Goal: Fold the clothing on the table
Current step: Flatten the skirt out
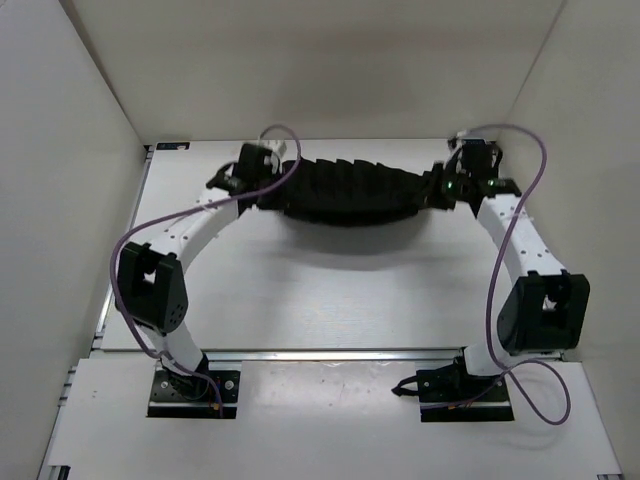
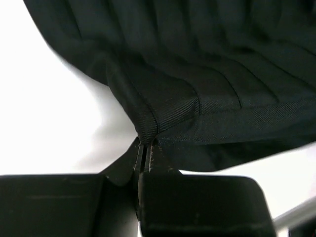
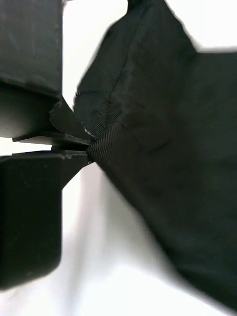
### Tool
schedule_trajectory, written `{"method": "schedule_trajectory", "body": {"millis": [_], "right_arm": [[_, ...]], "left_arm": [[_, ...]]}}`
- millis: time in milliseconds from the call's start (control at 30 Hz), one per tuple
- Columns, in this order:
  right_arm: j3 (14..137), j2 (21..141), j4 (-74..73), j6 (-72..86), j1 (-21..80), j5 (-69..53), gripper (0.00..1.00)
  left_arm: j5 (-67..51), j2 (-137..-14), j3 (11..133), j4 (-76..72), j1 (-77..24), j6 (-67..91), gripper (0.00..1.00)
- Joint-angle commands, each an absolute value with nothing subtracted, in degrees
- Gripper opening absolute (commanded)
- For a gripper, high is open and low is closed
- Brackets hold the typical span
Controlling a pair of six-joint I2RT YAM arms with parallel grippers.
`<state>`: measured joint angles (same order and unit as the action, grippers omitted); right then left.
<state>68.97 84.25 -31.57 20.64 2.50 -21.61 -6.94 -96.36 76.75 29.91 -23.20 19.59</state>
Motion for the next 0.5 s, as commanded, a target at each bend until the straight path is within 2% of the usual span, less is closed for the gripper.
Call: {"method": "schedule_trajectory", "body": {"millis": [0, 100, 167, 267, 333, 400, 467], "right_arm": [[83.8, 86.9, -30.5, 16.7, 1.2, -24.1, 0.00], [91.9, 86.4, -29.1, 14.0, 3.0, -20.2, 0.00], [92.2, 85.5, -28.3, 12.2, 2.4, -19.8, 0.00], [88.3, 82.7, -32.9, 11.0, 1.2, -20.4, 0.00], [82.1, 77.9, -34.5, 9.6, 3.5, -16.8, 0.00], [75.8, 68.5, -37.5, 9.3, 6.4, -15.2, 0.00], [74.7, 62.7, -40.6, 11.2, 9.0, -14.3, 0.00]], "left_arm": [[-1.5, -96.9, 93.3, 33.7, -21.7, 14.5, 0.00], [5.3, -96.2, 103.0, 34.7, -22.9, 11.2, 0.00], [8.5, -93.8, 103.4, 33.0, -24.3, 10.5, 0.00], [9.7, -87.8, 98.1, 32.4, -26.9, 10.6, 0.00], [14.2, -80.3, 89.3, 32.6, -29.9, 9.7, 0.00], [16.6, -74.3, 84.5, 36.1, -35.0, 10.4, 0.00], [17.7, -69.0, 81.7, 39.6, -39.1, 12.9, 0.00]]}}
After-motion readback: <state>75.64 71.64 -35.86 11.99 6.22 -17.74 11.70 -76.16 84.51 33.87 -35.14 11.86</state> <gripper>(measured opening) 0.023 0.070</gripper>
